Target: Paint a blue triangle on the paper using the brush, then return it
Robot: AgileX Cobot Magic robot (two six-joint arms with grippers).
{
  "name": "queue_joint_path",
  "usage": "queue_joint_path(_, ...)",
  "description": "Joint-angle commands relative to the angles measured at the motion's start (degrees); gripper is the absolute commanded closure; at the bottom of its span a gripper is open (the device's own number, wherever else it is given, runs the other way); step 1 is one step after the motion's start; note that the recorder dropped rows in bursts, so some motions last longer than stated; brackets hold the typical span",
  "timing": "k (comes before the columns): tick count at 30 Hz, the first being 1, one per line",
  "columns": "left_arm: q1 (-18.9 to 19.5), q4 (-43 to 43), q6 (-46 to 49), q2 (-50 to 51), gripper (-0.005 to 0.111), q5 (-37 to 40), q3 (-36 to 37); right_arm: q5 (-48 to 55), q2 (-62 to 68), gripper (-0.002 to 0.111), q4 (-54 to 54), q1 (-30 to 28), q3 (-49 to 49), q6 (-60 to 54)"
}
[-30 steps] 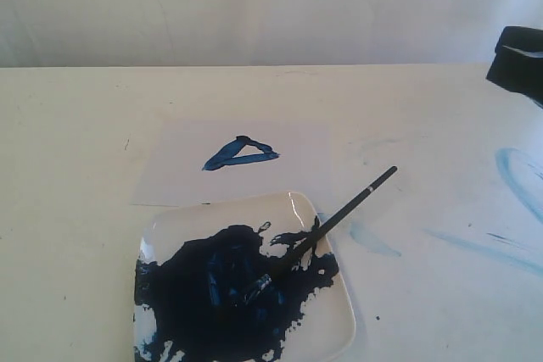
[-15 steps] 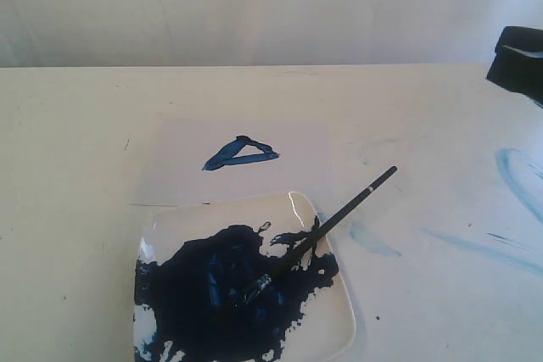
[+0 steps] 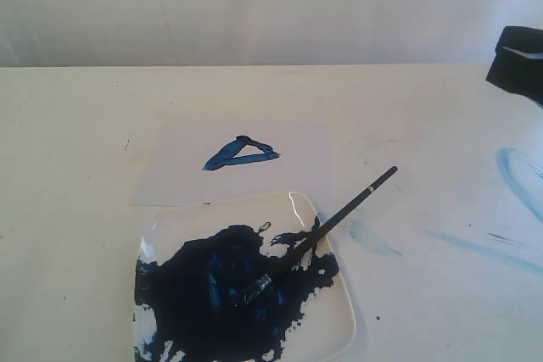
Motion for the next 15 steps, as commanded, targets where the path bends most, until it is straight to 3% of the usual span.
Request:
queue_joint_path(1, -0.4, 2.3, 36.7, 0.0, 0.107, 1.4, 4.5, 0.0, -0.3, 0.108, -0.3, 0.0, 0.2, -1.0)
queue_joint_path(3, -0.4, 0.7, 54.6, 0.0, 0.107, -3.8, 5.5, 0.0, -0.3, 0.108, -0.3, 0.0, 0.2, -1.0)
queue_joint_path(5, -0.4, -0.7, 65.0, 0.0, 0.107, -12.5, 7.4, 0.0, -0.3, 0.108, -0.3, 0.0, 0.2, -1.0)
queue_joint_path(7, -0.4, -2.0, 72.5, 0.0, 0.107, -17.7, 7.9, 0.0, -0.3, 0.108, -0.3, 0.0, 0.2, -1.0)
queue_joint_path(11, -0.4, -7.5, 84.0, 0.0, 0.107, -20.5, 7.9, 0.0, -0.3, 0.108, -0.3, 0.0, 0.2, -1.0)
queue_joint_path(14, -0.4, -18.8, 102.5, 0.0, 0.107, -24.4, 7.9, 0.0, -0.3, 0.108, -0.3, 0.0, 0.2, -1.0)
queue_joint_path(15, -0.4, -29.0, 116.0, 0.0, 0.107, -28.0, 7.9, 0.0, -0.3, 0.108, -0.3, 0.0, 0.2, -1.0)
